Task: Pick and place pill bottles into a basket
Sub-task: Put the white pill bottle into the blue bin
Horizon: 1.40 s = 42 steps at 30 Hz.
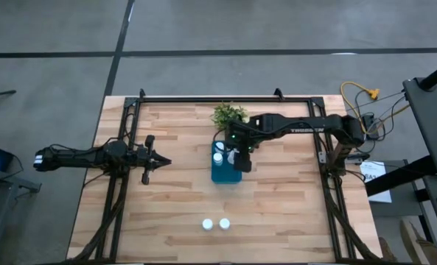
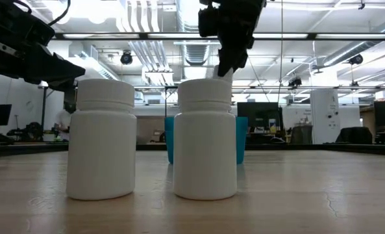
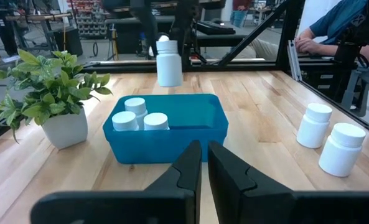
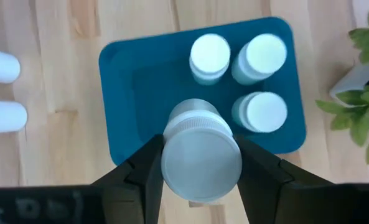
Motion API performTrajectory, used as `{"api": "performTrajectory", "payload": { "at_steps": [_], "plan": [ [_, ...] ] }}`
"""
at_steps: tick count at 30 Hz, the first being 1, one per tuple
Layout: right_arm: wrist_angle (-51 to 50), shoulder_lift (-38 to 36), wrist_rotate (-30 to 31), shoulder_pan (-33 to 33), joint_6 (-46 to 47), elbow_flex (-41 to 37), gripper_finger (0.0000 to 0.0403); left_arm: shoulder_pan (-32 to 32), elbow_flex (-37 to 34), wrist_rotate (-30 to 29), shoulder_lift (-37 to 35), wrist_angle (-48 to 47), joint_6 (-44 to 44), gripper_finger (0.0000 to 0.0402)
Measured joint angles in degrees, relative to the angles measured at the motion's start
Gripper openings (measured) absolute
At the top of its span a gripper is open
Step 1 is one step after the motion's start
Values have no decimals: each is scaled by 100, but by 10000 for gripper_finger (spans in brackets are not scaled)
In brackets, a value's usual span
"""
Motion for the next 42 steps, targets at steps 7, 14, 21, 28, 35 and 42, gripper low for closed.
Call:
{"api": "performTrajectory", "payload": {
  "at_steps": [7, 14, 21, 28, 35, 42],
  "plan": [
    [274, 1, -11, 2, -24, -273, 146, 1, -2, 0, -10, 2, 0, 11],
    [437, -8, -110, -32, -107, -347, 146, 0, -2, 2, -9, 2, 2, 11],
    [669, 4, -202, -115, -86, -657, 146, 0, -2, 2, -9, 2, 4, 11],
    [812, 12, -314, -204, -129, -757, 146, 2, -4, 4, -9, 2, 4, 11],
    [877, 12, -402, -290, -122, -908, 146, 1, -4, 4, -7, 2, 4, 11],
    [1128, 14, -562, -316, -114, -1098, 146, 2, -4, 5, -11, 3, 7, 11]
  ]
}}
